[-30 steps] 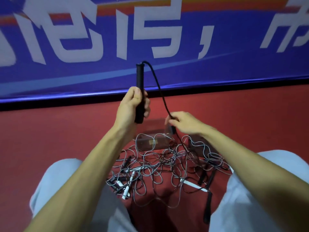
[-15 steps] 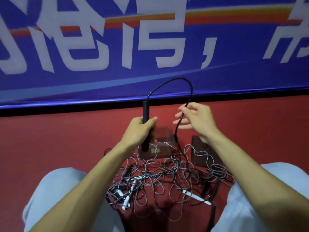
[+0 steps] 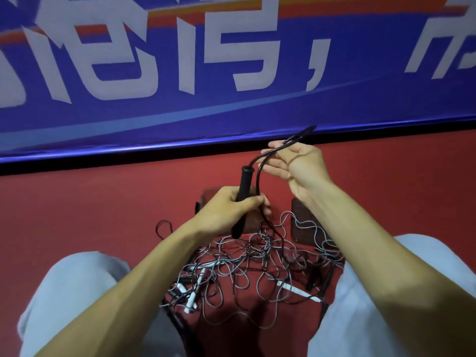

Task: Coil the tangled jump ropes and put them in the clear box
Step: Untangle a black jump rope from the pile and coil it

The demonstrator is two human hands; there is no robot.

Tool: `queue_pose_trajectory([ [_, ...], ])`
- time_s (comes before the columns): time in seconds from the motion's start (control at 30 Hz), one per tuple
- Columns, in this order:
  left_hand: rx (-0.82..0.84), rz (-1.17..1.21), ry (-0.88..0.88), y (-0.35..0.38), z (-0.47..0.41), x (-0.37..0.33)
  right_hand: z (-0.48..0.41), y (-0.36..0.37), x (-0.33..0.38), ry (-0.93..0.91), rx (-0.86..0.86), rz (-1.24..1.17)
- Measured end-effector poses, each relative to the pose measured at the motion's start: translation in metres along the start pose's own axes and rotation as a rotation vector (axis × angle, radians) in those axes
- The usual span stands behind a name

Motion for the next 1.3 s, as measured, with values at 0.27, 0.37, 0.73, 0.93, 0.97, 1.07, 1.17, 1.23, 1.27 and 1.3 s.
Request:
queue_pose_trajectory([
  [0.27, -0.46, 0.291, 0.027, -0.056, 0.007, -0.016, -0.004, 0.009, -0.029, 0.007, 0.073, 0.654],
  [0.37, -0.553, 0.525, 0.054, -0.075, 0.01, -0.023, -0.002, 0.025, -0.049, -0.015, 0.195, 0.911],
  [0.73, -0.88, 0.936, 0.081, -0.145, 0.035, 0.001, 0.001, 0.035, -0.095, 0.039, 0.288, 1.165],
  [0.93, -0.807, 0.717, -0.03, -0.119, 0.028, 0.013, -0.007, 0.026, -0.063, -0.028, 0.074, 0.763],
  [0.97, -0.765, 0.644, -0.032, -0.113, 0.025, 0.012, -0.007, 0.025, -0.059, -0.031, 0.063, 0.694],
  [1.07, -0.622, 0.358, -0.021, -0.098, 0.013, 0.007, -0.004, 0.024, -0.043, -0.044, 0.055, 0.477],
  [1.17, -0.409, 0.062, -0.067, -0.076, 0.0, 0.014, -0.001, 0.022, -0.027, -0.042, 0.056, 0.254],
  [1.23, -0.248, 0.011, -0.098, -0.054, -0.003, 0.02, 0.0, 0.021, -0.019, -0.03, 0.066, 0.139],
  [1.27, -0.199, -0.01, -0.096, -0.045, -0.005, 0.02, 0.001, 0.02, -0.017, -0.02, 0.075, 0.088],
  [1.3, -0.176, -0.037, -0.096, -0.04, -0.006, 0.02, 0.001, 0.02, -0.015, -0.009, 0.083, 0.043],
])
Point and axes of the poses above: each hand's wrist, its own z-axis away from the middle knuckle, its own y-axis out of the palm, x = y × z, the point moved 10 cm from there along -z, towards the middle knuckle, and after that the axes turned 9 degrees about y, right-handed, at the moved point
